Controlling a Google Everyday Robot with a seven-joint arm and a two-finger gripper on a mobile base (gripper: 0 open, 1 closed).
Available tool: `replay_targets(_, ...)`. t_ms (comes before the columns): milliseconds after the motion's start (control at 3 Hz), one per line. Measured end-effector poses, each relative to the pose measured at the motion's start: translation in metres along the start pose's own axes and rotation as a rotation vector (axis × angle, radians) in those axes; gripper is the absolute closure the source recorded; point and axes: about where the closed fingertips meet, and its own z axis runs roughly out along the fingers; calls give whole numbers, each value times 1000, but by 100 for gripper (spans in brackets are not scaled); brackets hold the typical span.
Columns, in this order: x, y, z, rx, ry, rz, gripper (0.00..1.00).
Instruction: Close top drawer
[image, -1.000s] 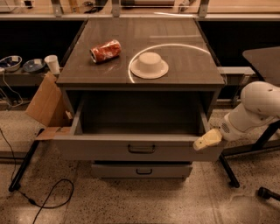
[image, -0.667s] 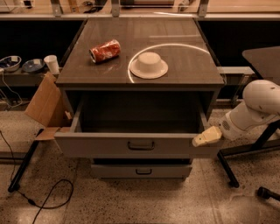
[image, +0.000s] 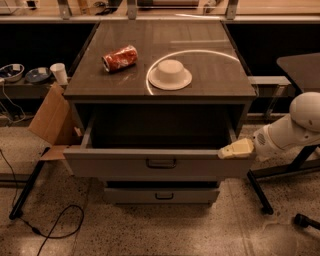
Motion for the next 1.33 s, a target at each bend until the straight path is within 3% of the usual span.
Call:
replay_targets(333, 2, 10, -7, -18, -21, -1, 0)
replay_targets(1000, 35, 0, -58, 65, -88, -11, 0)
replay_targets(1333, 48, -14, -61, 108, -52, -10, 0)
